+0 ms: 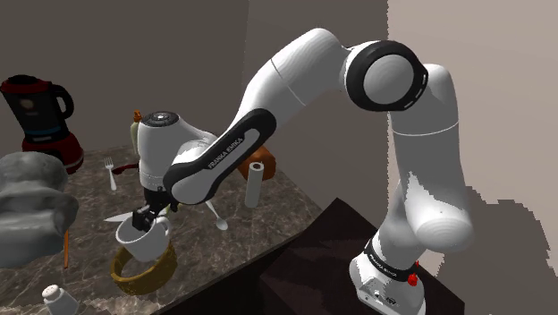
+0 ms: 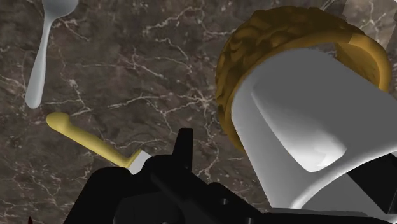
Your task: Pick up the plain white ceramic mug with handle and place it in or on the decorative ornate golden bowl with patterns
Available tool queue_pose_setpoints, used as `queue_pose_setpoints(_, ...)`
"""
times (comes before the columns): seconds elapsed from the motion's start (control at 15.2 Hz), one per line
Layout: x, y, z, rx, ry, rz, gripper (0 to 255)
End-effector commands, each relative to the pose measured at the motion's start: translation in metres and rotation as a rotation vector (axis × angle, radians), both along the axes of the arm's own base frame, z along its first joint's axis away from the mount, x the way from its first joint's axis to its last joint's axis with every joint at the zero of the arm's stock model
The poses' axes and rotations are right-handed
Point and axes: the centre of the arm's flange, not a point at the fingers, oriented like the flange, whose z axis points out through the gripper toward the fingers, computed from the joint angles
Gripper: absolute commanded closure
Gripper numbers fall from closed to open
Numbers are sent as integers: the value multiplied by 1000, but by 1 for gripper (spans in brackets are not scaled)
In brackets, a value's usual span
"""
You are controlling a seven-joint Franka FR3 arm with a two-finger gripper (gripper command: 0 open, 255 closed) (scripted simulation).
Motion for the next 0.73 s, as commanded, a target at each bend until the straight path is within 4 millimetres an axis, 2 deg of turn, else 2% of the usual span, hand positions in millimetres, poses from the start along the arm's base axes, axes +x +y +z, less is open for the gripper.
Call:
queue_pose_setpoints(0.0, -1, 0, 21, 0, 0, 0, 0)
queue_pose_setpoints(0.13, -4, -1, 44, 0, 0, 0, 0)
queue_pose_setpoints(0.66, -4, -1, 44, 0, 0, 0, 0)
